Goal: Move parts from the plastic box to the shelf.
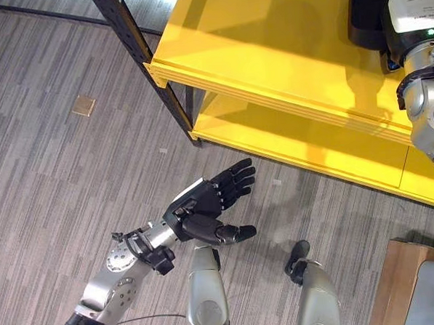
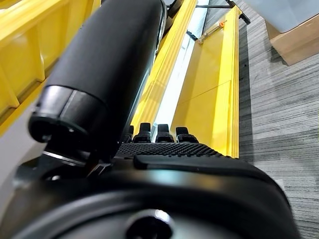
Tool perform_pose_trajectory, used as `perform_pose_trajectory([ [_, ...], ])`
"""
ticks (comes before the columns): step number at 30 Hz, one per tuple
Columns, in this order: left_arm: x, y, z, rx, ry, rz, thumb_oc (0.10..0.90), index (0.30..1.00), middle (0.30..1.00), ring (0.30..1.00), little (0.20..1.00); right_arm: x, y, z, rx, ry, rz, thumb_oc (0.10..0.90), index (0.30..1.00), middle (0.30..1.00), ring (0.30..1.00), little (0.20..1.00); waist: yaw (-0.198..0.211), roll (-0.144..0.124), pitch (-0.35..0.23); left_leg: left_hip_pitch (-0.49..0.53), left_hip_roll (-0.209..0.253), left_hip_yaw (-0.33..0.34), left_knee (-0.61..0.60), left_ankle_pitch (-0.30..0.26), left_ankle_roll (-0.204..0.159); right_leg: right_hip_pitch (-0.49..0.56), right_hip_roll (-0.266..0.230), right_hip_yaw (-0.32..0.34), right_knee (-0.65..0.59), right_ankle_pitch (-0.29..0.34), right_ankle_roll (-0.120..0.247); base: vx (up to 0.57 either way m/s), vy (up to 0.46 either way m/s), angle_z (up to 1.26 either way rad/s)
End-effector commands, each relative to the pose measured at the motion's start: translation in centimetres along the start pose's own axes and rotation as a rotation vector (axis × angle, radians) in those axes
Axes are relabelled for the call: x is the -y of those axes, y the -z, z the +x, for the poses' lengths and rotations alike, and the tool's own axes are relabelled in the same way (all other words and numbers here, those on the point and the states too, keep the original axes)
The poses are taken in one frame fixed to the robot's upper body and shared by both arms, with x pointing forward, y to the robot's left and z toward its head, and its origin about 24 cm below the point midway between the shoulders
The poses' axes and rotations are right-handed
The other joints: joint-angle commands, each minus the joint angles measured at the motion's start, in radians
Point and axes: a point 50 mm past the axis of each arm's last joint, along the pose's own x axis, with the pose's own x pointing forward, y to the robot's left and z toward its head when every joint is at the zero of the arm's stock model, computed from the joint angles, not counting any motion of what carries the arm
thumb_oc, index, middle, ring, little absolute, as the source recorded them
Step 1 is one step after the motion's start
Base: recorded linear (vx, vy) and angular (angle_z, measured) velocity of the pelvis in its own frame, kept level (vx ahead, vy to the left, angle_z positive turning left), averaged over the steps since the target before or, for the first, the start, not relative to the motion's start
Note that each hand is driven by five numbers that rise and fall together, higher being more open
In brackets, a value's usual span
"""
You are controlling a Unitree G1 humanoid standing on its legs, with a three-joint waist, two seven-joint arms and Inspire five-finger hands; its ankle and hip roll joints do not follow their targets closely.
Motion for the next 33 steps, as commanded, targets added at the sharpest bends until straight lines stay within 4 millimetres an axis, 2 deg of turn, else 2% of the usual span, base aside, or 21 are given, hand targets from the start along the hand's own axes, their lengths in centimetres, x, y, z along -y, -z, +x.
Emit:
perform_pose_trajectory([
  [1,1.8,-3.3,1.0,0.169,0.155,0.088,0.900,1.000,1.000,1.000,1.000,6.9,2.7,1.8,-0.096,0.227,-0.066,0.806,0.868,0.868,0.868,0.868,0.026,-0.017,-0.014,-0.002,-0.020,-0.041,-0.002,-0.034,0.030,0.034,0.064,-0.067,0.159,-0.184,-0.059,0.00,0.000,0.00],
  [2,1.7,-3.3,1.1,0.159,0.141,0.082,0.900,1.000,1.000,1.000,1.000,6.6,3.0,1.8,-0.110,0.216,-0.075,0.900,1.000,1.000,1.000,1.000,0.027,-0.016,-0.014,-0.002,-0.019,-0.040,-0.003,-0.033,0.030,0.035,0.063,-0.067,0.155,-0.183,-0.059,0.00,0.000,0.00],
  [8,1.3,-3.0,1.1,0.131,0.131,0.070,0.900,1.000,1.000,1.000,1.000,5.8,3.4,1.9,-0.134,0.193,-0.069,0.900,1.000,1.000,1.000,1.000,0.030,-0.013,-0.014,-0.007,-0.020,-0.039,-0.003,-0.034,0.032,0.028,0.059,-0.070,0.158,-0.181,-0.057,0.00,0.000,0.00],
  [10,1.3,-3.2,1.7,0.113,0.140,0.072,0.900,1.000,1.000,1.000,1.000,5.1,3.4,2.1,-0.153,0.161,-0.061,0.900,1.000,1.000,1.000,1.000,0.034,-0.017,-0.014,-0.014,-0.024,-0.042,0.013,-0.041,0.038,0.020,0.053,-0.066,0.169,-0.179,-0.050,0.00,-0.021,0.00],
  [12,0.9,-3.3,2.7,0.092,0.139,0.077,0.900,1.000,1.000,1.000,1.000,5.1,2.9,2.6,-0.168,0.147,-0.052,0.900,1.000,1.000,1.000,1.000,0.037,-0.033,-0.015,-0.009,-0.030,-0.050,0.031,-0.066,0.029,0.024,0.047,-0.056,0.187,-0.201,-0.041,0.02,-0.083,0.02],
  [13,0.1,-3.4,3.7,0.085,0.115,0.092,0.900,1.000,1.000,1.000,1.000,5.8,2.1,3.4,-0.180,0.152,-0.030,0.900,1.000,1.000,1.000,1.000,0.042,-0.036,-0.014,-0.031,-0.018,-0.049,0.036,-0.045,0.035,0.007,0.056,-0.067,0.187,-0.178,-0.053,-0.04,-0.105,0.02],
  [15,-0.8,-3.3,5.0,0.088,0.079,0.096,0.900,1.000,1.000,1.000,1.000,6.6,1.2,4.0,-0.184,0.162,-0.025,0.900,1.000,1.000,1.000,1.000,0.039,-0.048,-0.014,-0.042,-0.010,-0.051,0.039,-0.043,0.031,0.000,0.066,-0.066,0.185,-0.172,-0.052,-0.09,-0.092,-0.02],
  [18,-1.3,-2.9,6.3,0.094,0.049,0.114,0.900,1.000,1.000,1.000,1.000,6.8,0.3,4.2,-0.187,0.178,-0.002,0.900,1.000,1.000,1.000,1.000,0.025,-0.064,-0.014,-0.049,0.004,-0.044,0.035,-0.037,0.027,-0.007,0.079,-0.060,0.174,-0.164,-0.050,-0.07,-0.047,-0.10],
  [19,-1.2,-2.6,7.3,0.099,0.028,0.126,0.900,1.000,1.000,1.000,1.000,6.5,-0.5,4.2,-0.177,0.202,0.021,0.900,1.000,1.000,1.000,1.000,0.011,-0.071,-0.014,-0.051,0.013,-0.036,0.033,-0.037,0.025,-0.012,0.087,-0.051,0.167,-0.160,-0.049,-0.06,-0.013,-0.17],
  [24,-0.7,-2.4,9.7,0.109,0.000,0.147,0.900,1.000,1.000,1.000,1.000,6.4,-2.7,4.2,-0.139,0.243,0.069,0.900,1.000,1.000,1.000,1.000,-0.019,-0.082,-0.014,-0.054,0.028,-0.022,0.031,-0.033,0.021,-0.021,0.103,-0.033,0.160,-0.154,-0.046,-0.03,-0.002,-0.08],
  [33,-0.2,-3.0,12.5,0.121,-0.040,0.165,0.900,1.000,1.000,1.000,1.000,6.8,-5.2,4.0,-0.068,0.317,0.132,0.900,1.000,1.000,1.000,1.000,-0.056,-0.096,-0.014,-0.055,0.039,-0.006,0.037,-0.034,0.015,-0.023,0.122,-0.012,0.150,-0.152,-0.046,0.00,0.000,0.00],
])
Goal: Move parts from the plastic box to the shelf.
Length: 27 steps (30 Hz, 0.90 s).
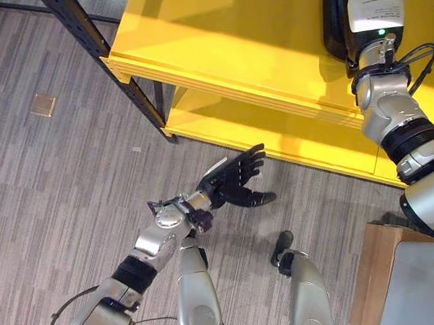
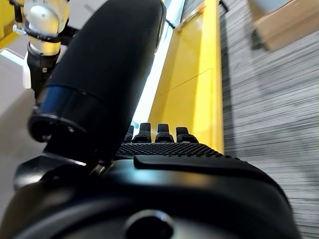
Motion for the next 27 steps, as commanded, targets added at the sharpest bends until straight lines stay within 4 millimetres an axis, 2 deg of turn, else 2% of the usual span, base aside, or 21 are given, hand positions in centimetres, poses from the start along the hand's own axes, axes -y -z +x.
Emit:
perform_pose_trajectory([
  [1,2.5,-3.9,1.8,0.205,0.098,0.062,0.900,1.000,1.000,1.000,1.000,7.0,0.7,1.9,-0.040,0.298,0.058,0.900,1.000,1.000,1.000,1.000,0.008,-0.023,-0.014,-0.004,0.002,0.018,-0.001,-0.023,0.034,0.036,0.080,-0.023,0.118,-0.143,-0.028,0.00,0.000,0.00],
  [6,2.6,-4.5,2.6,0.225,0.061,0.059,0.900,1.000,1.000,1.000,1.000,7.7,0.2,1.7,-0.037,0.387,0.051,0.900,1.000,1.000,1.000,1.000,-0.006,-0.024,-0.014,-0.005,0.004,0.021,0.008,-0.027,0.034,0.031,0.085,-0.011,0.122,-0.144,-0.027,0.00,0.001,-0.01],
  [13,2.8,-4.6,3.1,0.226,0.070,0.053,0.900,1.000,1.000,1.000,1.000,8.4,0.1,1.7,-0.034,0.416,0.034,0.900,1.000,1.000,1.000,1.000,-0.017,-0.024,-0.014,-0.002,0.004,0.025,0.014,-0.031,0.033,0.033,0.091,-0.002,0.120,-0.146,-0.028,-0.01,0.007,-0.05],
  [27,3.4,-4.7,4.0,0.212,0.098,0.058,0.900,1.000,1.000,1.000,1.000,7.8,0.2,1.7,-0.052,0.402,0.048,0.900,1.000,1.000,1.000,1.000,-0.032,-0.018,-0.014,0.007,0.004,0.036,0.013,-0.033,0.035,0.035,0.096,0.009,0.114,-0.142,-0.030,0.00,0.002,-0.01],
])
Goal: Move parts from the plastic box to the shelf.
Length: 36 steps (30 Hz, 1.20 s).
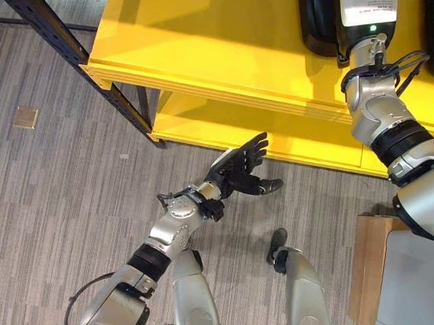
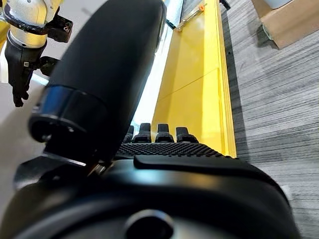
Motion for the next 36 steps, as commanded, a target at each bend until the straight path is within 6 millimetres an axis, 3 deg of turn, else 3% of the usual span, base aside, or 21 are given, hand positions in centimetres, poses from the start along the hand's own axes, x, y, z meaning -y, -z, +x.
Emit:
perform_pose_trajectory([
  [1,3.0,-4.9,2.1,0.218,0.131,0.054,0.900,1.000,1.000,1.000,1.000,6.6,0.9,2.6,-0.043,0.292,0.041,0.900,1.000,1.000,1.000,1.000,0.009,-0.009,-0.014,0.008,-0.013,0.023,-0.023,-0.011,0.040,0.043,0.080,-0.017,0.104,-0.145,-0.027,0.00,0.000,0.00],
  [3,2.7,-4.9,2.2,0.220,0.105,0.055,0.900,1.000,1.000,1.000,1.000,6.6,0.6,2.5,-0.054,0.309,0.123,0.900,1.000,1.000,1.000,1.000,0.006,-0.007,-0.014,0.011,-0.014,0.025,-0.022,-0.011,0.040,0.045,0.080,-0.014,0.104,-0.144,-0.027,0.00,0.000,0.00],
  [9,2.8,-5.3,2.6,0.219,0.121,0.060,0.900,1.000,1.000,1.000,1.000,6.8,-0.5,2.6,0.018,0.283,0.132,0.900,1.000,1.000,1.000,1.000,0.000,-0.007,-0.015,0.013,-0.016,0.027,-0.018,-0.016,0.040,0.044,0.082,-0.008,0.104,-0.145,-0.026,0.00,0.000,0.00],
  [16,2.9,-5.0,2.2,0.222,0.128,0.049,0.900,1.000,1.000,1.000,1.000,5.3,-1.6,1.9,0.110,0.198,0.125,0.900,1.000,1.000,1.000,1.000,-0.005,-0.007,-0.026,0.041,-0.020,0.035,-0.035,-0.014,0.040,0.064,0.083,-0.004,0.086,-0.146,-0.028,0.00,0.008,-0.02],
  [23,3.2,-4.7,1.9,0.234,0.115,0.032,0.900,1.000,1.000,1.000,1.000,5.3,-2.8,0.7,0.228,0.241,0.301,0.900,1.000,1.000,1.000,1.000,-0.022,-0.006,-0.047,0.078,-0.024,0.046,-0.042,-0.018,0.043,0.093,0.081,0.006,0.068,-0.145,-0.030,0.01,0.037,-0.02],
  [24,3.1,-4.7,1.8,0.237,0.099,0.030,0.900,1.000,1.000,1.000,1.000,6.6,-3.0,0.0,0.290,0.400,0.303,0.900,1.000,1.000,1.000,1.000,-0.031,-0.005,-0.054,0.092,-0.025,0.050,-0.043,-0.021,0.043,0.105,0.082,0.009,0.063,-0.146,-0.031,0.02,0.080,0.00],
  [27,2.9,-4.1,1.4,0.227,0.081,0.050,0.900,1.000,1.000,1.000,1.000,7.7,-2.3,-1.1,0.324,0.481,0.343,0.900,1.000,1.000,1.000,1.000,-0.048,-0.003,-0.068,0.112,-0.026,0.053,-0.045,-0.027,0.043,0.123,0.082,0.014,0.055,-0.150,-0.031,0.01,0.064,-0.06],
  [31,3.1,-3.6,0.8,0.244,0.054,0.063,0.900,1.000,1.000,1.000,1.000,7.7,-1.6,-2.9,0.347,0.528,0.426,0.900,1.000,1.000,1.000,1.000,-0.066,0.005,-0.085,0.134,-0.023,0.064,-0.058,-0.024,0.044,0.141,0.083,0.018,0.042,-0.152,-0.034,-0.01,0.093,-0.06],
  [32,2.9,-3.1,0.1,0.239,0.022,0.062,0.900,1.000,1.000,1.000,1.000,7.0,-1.1,-4.7,0.357,0.512,0.493,0.900,1.000,1.000,1.000,1.000,-0.084,0.008,-0.095,0.159,-0.025,0.071,-0.061,-0.031,0.045,0.162,0.077,0.021,0.038,-0.159,-0.033,0.02,0.108,-0.02],
  [36,2.3,-1.7,-1.3,0.230,-0.048,0.047,0.900,1.000,1.000,1.000,1.000,5.9,-0.6,-8.6,0.425,0.506,0.596,0.900,1.000,1.000,1.000,1.000,-0.119,0.024,-0.132,0.216,-0.014,0.089,-0.085,-0.027,0.047,0.210,0.070,0.028,0.012,-0.159,-0.037,0.05,0.137,-0.09],
])
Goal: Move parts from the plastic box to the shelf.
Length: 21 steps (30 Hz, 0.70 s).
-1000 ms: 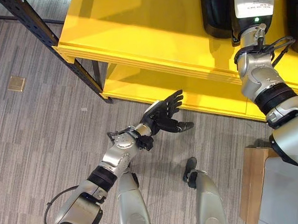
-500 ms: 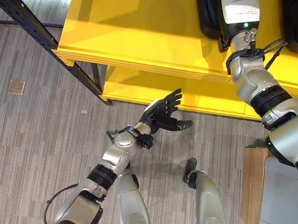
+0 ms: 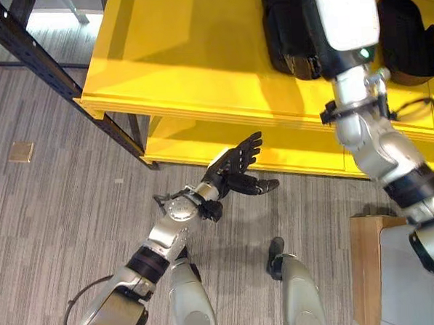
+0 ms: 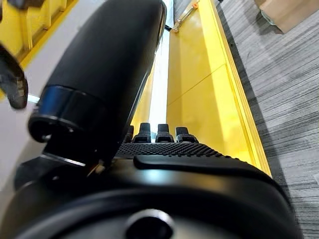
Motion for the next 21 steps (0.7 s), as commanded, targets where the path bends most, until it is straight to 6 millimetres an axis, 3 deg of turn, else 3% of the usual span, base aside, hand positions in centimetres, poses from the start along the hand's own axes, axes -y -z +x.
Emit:
perform_pose_trajectory([
  [1,2.2,-2.6,-0.5,0.239,0.017,-0.014,0.900,1.000,1.000,1.000,1.000,4.3,-0.9,-0.2,0.139,0.194,0.022,0.900,1.000,1.000,1.000,1.000,-0.052,0.031,-0.143,0.066,-0.008,0.029,-0.071,0.004,0.043,0.084,0.060,-0.011,0.072,-0.179,-0.048,0.14,0.168,-0.12],
  [3,1.6,-2.0,-1.3,0.238,-0.031,-0.012,0.900,1.000,1.000,1.000,1.000,4.5,-1.0,-1.9,0.151,0.169,0.037,0.900,1.000,1.000,1.000,1.000,-0.067,0.036,-0.175,0.101,-0.001,0.040,-0.103,0.018,0.043,0.118,0.061,-0.011,0.035,-0.168,-0.048,0.11,0.124,-0.14],
  [5,0.1,-0.3,-5.2,0.229,-0.021,-0.026,0.900,1.000,1.000,1.000,1.000,5.5,0.0,-5.0,0.099,0.103,0.079,0.900,1.000,1.000,1.000,1.000,-0.062,0.047,-0.223,0.150,0.000,0.049,-0.164,0.040,0.031,0.181,0.055,-0.025,-0.050,-0.152,-0.046,0.08,0.124,-0.24],
  [6,-0.2,-0.1,-6.3,0.227,-0.016,-0.027,0.900,1.000,1.000,1.000,1.000,5.8,0.4,-5.8,0.088,0.080,0.086,0.900,1.000,1.000,1.000,1.000,-0.059,0.051,-0.230,0.157,-0.001,0.047,-0.171,0.043,0.030,0.192,0.050,-0.028,-0.063,-0.147,-0.044,0.08,0.140,-0.14],
  [8,-1.2,0.1,-10.8,0.202,0.020,-0.031,0.900,1.000,1.000,1.000,1.000,7.2,1.3,-9.3,0.029,0.001,0.130,0.900,1.000,1.000,1.000,1.000,-0.049,0.062,-0.267,0.188,-0.013,0.046,-0.192,0.047,0.034,0.239,0.038,-0.042,-0.106,-0.127,-0.037,0.07,0.162,0.00],
  [11,-2.5,-0.4,-14.7,0.169,0.036,-0.047,0.900,1.000,1.000,1.000,1.000,8.6,2.2,-11.6,-0.042,-0.003,0.153,0.900,1.000,1.000,1.000,1.000,-0.039,0.067,-0.303,0.215,-0.023,0.052,-0.200,0.045,0.043,0.288,0.025,-0.050,-0.141,-0.115,-0.030,0.03,0.128,0.14],
  [21,-3.4,-1.0,-18.3,0.105,-0.009,-0.058,0.900,1.000,1.000,1.000,1.000,9.4,3.6,-14.3,-0.267,-0.077,0.196,0.900,1.000,1.000,1.000,1.000,-0.031,0.061,-0.368,0.294,-0.041,0.086,-0.263,0.038,0.053,0.382,-0.003,-0.076,-0.272,-0.056,0.005,0.00,0.087,0.04],
])
